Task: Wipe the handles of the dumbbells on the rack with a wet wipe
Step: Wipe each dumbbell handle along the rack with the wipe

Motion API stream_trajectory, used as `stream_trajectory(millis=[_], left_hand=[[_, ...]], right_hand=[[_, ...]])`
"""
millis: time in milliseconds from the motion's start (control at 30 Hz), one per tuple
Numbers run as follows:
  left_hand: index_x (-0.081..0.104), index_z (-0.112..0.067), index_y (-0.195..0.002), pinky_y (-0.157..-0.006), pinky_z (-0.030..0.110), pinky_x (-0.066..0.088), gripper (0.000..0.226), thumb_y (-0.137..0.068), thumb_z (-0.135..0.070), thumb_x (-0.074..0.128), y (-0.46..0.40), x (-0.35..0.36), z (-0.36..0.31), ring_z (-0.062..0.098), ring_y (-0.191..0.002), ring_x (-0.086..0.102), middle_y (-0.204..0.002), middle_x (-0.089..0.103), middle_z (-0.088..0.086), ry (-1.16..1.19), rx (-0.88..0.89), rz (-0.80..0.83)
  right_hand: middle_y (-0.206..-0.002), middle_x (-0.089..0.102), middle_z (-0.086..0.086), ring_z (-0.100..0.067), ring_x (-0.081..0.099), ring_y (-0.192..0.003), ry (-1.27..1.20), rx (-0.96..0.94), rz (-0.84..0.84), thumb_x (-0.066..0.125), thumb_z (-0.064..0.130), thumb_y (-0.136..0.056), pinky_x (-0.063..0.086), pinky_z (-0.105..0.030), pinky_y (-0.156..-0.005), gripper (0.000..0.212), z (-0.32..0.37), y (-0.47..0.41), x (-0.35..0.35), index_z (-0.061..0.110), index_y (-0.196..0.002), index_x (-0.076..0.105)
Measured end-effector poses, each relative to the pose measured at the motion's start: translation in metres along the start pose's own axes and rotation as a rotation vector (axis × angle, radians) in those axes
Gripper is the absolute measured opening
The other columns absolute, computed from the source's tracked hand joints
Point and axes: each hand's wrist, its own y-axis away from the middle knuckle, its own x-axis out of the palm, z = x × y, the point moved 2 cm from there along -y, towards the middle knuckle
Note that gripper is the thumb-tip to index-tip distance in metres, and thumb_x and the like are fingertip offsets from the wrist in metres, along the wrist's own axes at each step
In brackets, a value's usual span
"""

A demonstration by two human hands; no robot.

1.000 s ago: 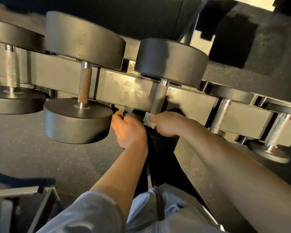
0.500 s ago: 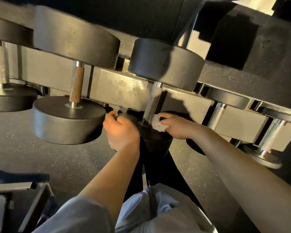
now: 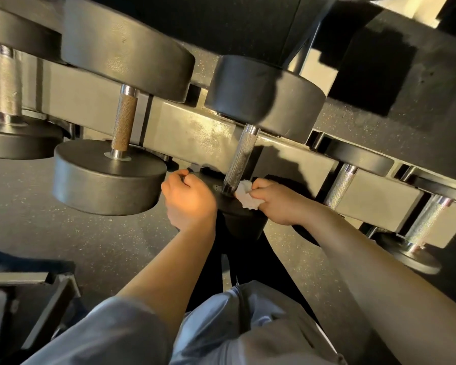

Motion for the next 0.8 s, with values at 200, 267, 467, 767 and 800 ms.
stream_trajectory(millis=[200, 267, 467, 767, 800], left_hand=[[0.056, -0.021, -0.12, -0.092, 0.038, 0.038, 0.033, -0.099, -0.025, 0.031, 0.0, 0.001, 0.002, 0.026, -0.105, 0.055, -0.129, 0.048, 0.001, 0.001, 0.008, -0.005], [0.056, -0.021, -0.12, -0.092, 0.038, 0.037, 0.033, -0.099, -0.024, 0.031, -0.001, 0.001, 0.002, 0.025, -0.105, 0.055, -0.13, 0.048, 0.001, 0.002, 0.002, -0.006], [0.055, -0.02, -0.122, -0.089, 0.038, 0.037, 0.033, -0.099, -0.025, 0.032, 0.0, 0.0, 0.002, 0.027, -0.106, 0.055, -0.132, 0.047, 0.002, -0.006, 0.01, -0.003], [0.056, -0.022, -0.12, -0.092, 0.043, 0.042, 0.033, -0.098, -0.024, 0.032, -0.001, 0.0, -0.001, 0.026, -0.105, 0.055, -0.133, 0.048, 0.001, -0.013, -0.01, -0.01], [0.056, -0.022, -0.12, -0.093, 0.043, 0.042, 0.033, -0.098, -0.024, 0.032, -0.001, 0.0, 0.0, 0.026, -0.105, 0.055, -0.133, 0.048, 0.001, -0.01, -0.01, -0.007]], right_hand=[[-0.094, 0.042, 0.003, -0.018, 0.047, -0.092, 0.212, -0.15, -0.023, 0.041, -0.003, -0.087, 0.029, -0.026, -0.068, 0.033, 0.025, 0.01, -0.013, 0.01, -0.107, 0.064], [-0.098, 0.046, 0.004, -0.02, 0.05, -0.096, 0.194, -0.129, -0.016, 0.039, -0.001, -0.087, 0.033, -0.03, -0.068, 0.035, 0.036, 0.016, -0.017, 0.011, -0.112, 0.061], [-0.132, 0.051, -0.009, -0.029, 0.054, -0.111, 0.701, 0.075, 0.07, 0.037, 0.017, -0.098, 0.039, -0.036, -0.07, 0.042, 0.097, -0.018, -0.024, 0.021, -0.14, 0.039], [-0.117, 0.055, -0.009, -0.028, 0.054, -0.106, 1.004, 0.031, 0.257, 0.046, 0.014, -0.095, 0.043, -0.04, -0.078, 0.038, 0.109, -0.037, -0.034, 0.016, -0.133, 0.048], [-0.11, 0.057, -0.008, -0.026, 0.055, -0.099, 1.028, -0.023, 0.219, 0.049, 0.014, -0.093, 0.042, -0.035, -0.068, 0.036, 0.106, -0.036, -0.033, 0.016, -0.128, 0.052]])
